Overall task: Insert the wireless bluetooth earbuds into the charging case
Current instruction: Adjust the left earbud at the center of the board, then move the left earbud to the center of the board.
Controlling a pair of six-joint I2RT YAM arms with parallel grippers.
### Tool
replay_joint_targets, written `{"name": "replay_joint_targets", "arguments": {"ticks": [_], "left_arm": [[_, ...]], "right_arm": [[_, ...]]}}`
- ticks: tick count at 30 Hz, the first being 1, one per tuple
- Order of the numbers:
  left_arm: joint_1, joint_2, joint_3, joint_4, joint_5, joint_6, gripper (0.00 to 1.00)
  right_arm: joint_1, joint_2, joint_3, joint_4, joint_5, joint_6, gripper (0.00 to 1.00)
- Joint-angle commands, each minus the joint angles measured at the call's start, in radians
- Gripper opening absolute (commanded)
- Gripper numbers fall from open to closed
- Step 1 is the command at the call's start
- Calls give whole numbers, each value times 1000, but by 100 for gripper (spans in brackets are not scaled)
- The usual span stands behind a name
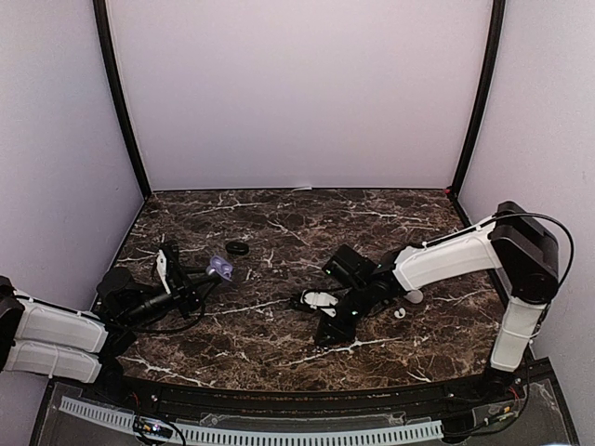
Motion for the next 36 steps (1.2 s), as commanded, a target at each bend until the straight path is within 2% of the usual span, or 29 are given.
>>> {"name": "replay_joint_targets", "arguments": {"ticks": [1,3,7,24,36], "left_arm": [[5,-9,1,31,11,4,19],[4,-7,1,33,12,3,19],[3,-10,0,32,12,4,19],[4,-16,-1,28,14,4,19],[4,-15,1,25,14,5,19]], "right_arm": [[10,-56,-60,24,-30,17,23],[10,-65,-72,33,-47,16,20],[12,-63,-81,35,-66,15,20],[12,-150,-137,65,-106,55,29],[16,-157,-187,84,-80,94,29]]}}
